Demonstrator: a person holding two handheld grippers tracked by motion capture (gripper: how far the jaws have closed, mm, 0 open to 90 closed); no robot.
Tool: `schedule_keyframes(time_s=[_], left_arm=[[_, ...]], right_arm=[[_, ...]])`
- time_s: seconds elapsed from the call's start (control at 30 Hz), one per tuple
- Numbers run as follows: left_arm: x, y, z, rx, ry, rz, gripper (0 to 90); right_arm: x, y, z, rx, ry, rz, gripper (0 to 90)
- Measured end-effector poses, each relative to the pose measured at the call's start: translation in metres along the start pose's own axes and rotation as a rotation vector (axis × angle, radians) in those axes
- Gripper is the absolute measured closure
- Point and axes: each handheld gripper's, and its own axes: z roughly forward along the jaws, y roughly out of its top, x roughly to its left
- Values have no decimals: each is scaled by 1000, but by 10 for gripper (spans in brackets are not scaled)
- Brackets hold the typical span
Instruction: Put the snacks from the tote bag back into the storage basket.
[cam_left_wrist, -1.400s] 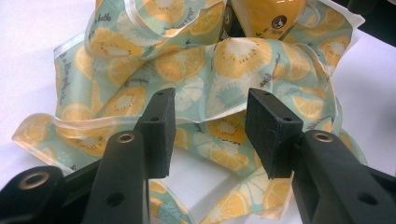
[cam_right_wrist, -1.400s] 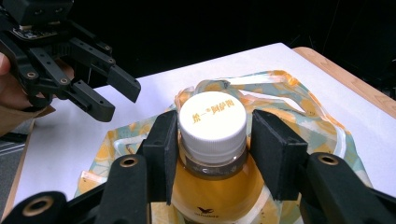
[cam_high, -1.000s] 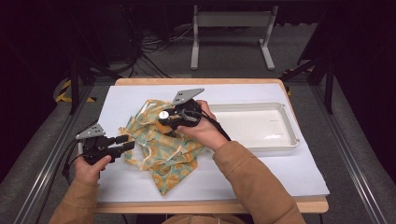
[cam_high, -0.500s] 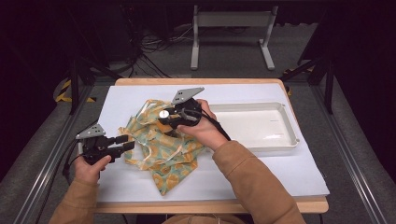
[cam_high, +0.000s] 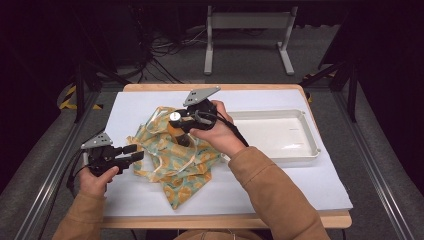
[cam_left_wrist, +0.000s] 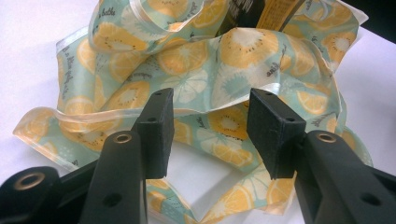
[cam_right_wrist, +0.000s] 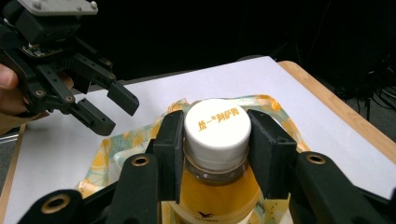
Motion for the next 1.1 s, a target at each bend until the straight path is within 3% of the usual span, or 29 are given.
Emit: schedule_keyframes(time_s=[0.7,1.1], left_arm=[[3,-2,2,8,2,-15,509],[4,-2,2,5,3,-18,502]], right_arm=[[0,25,-23,-49,-6,-19,590],[-1,38,-42,-39,0,-18,590]])
